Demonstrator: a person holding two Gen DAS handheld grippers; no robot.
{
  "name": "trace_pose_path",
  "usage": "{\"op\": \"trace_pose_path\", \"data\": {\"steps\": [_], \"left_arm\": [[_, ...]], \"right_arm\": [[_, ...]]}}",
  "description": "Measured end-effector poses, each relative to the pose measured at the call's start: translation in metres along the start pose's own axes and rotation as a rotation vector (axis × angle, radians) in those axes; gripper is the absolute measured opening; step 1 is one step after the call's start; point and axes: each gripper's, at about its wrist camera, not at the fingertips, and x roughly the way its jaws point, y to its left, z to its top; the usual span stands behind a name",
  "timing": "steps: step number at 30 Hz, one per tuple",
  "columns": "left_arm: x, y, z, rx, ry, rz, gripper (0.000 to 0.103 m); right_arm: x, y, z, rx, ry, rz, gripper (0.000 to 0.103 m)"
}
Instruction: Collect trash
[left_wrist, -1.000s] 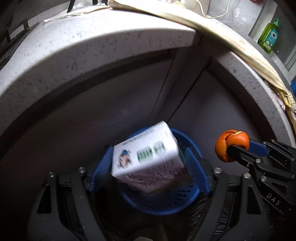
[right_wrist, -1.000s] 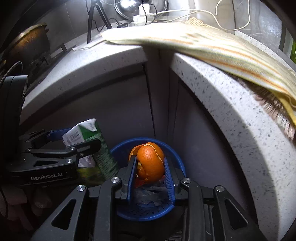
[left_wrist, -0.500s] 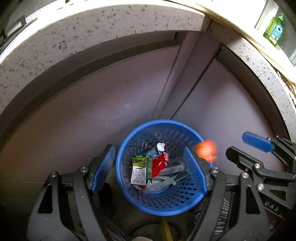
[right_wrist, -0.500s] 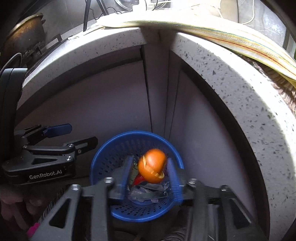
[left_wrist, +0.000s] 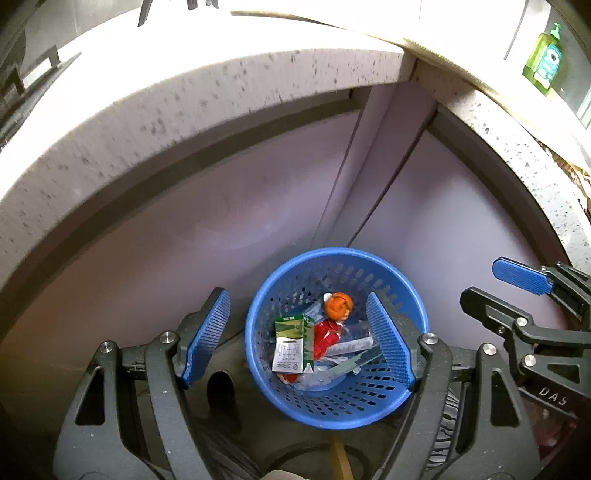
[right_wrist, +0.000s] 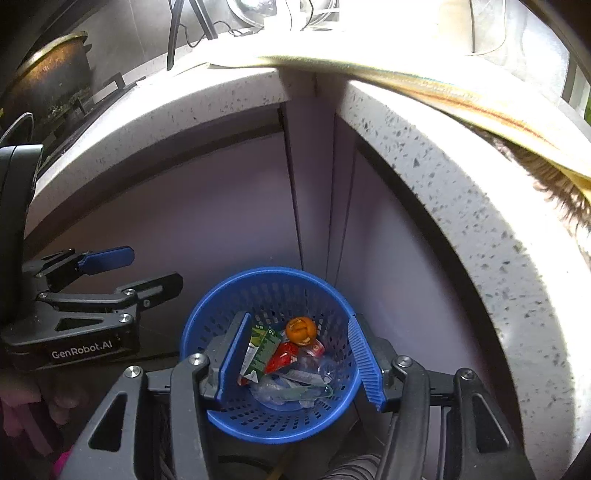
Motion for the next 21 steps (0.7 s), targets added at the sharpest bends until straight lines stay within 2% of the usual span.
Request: {"op": "trace_pose_path", "data": {"steps": [21], "left_arm": [[-0.067,-0.006,0.032,0.069,-0.161,0.053,0.082]], "right_arm": [[-0.084,-0.001,0.025,-0.024,-0.178,0.030,0.075]]}}
